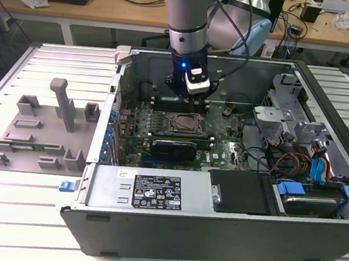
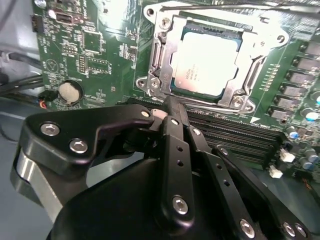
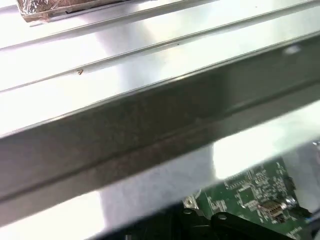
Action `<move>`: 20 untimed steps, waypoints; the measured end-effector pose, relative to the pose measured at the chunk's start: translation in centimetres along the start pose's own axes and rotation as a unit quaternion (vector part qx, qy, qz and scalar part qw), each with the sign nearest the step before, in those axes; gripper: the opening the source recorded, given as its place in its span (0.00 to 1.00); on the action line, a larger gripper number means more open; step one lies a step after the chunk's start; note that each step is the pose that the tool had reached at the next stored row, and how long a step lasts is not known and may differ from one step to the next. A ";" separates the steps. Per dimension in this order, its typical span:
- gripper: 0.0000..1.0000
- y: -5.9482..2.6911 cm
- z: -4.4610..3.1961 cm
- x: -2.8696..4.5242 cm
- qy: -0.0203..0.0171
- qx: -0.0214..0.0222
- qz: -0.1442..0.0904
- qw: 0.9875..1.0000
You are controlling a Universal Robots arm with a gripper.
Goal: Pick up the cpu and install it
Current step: 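Install the first cpu locking lever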
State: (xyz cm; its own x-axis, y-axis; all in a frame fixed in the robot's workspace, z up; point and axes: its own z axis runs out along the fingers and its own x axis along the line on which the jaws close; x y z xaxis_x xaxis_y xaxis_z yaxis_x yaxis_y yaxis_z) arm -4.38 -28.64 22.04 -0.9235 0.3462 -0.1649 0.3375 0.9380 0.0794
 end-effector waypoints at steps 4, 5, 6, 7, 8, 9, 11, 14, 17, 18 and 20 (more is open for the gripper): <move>0.11 0.10 -0.90 -0.14 -0.009 0.025 -0.005 1.000; 0.11 0.11 -0.92 -0.14 -0.012 0.033 -0.006 0.999; 0.11 0.11 -0.95 -0.14 -0.015 0.041 -0.008 0.999; 0.11 0.11 -0.96 -0.14 -0.018 0.050 -0.010 0.999; 0.11 0.11 -0.96 -0.15 -0.022 0.061 -0.012 0.998; 0.11 0.11 -0.95 -0.15 -0.024 0.070 -0.014 0.997; 0.11 0.11 -0.96 -0.15 -0.028 0.084 -0.016 0.996; 0.11 0.11 -0.96 -0.15 -0.029 0.084 -0.017 0.996; 0.11 0.11 -0.93 -0.15 -0.020 0.086 -0.017 0.996; 0.11 0.11 -0.92 -0.18 -0.011 0.088 -0.017 0.996; 0.11 0.06 -0.90 -0.29 0.019 0.092 -0.018 0.995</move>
State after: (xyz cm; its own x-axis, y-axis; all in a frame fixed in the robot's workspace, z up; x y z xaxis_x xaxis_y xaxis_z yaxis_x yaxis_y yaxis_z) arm -4.26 -28.71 22.98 -0.9409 0.3140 -0.1272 0.3279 0.9384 -0.1090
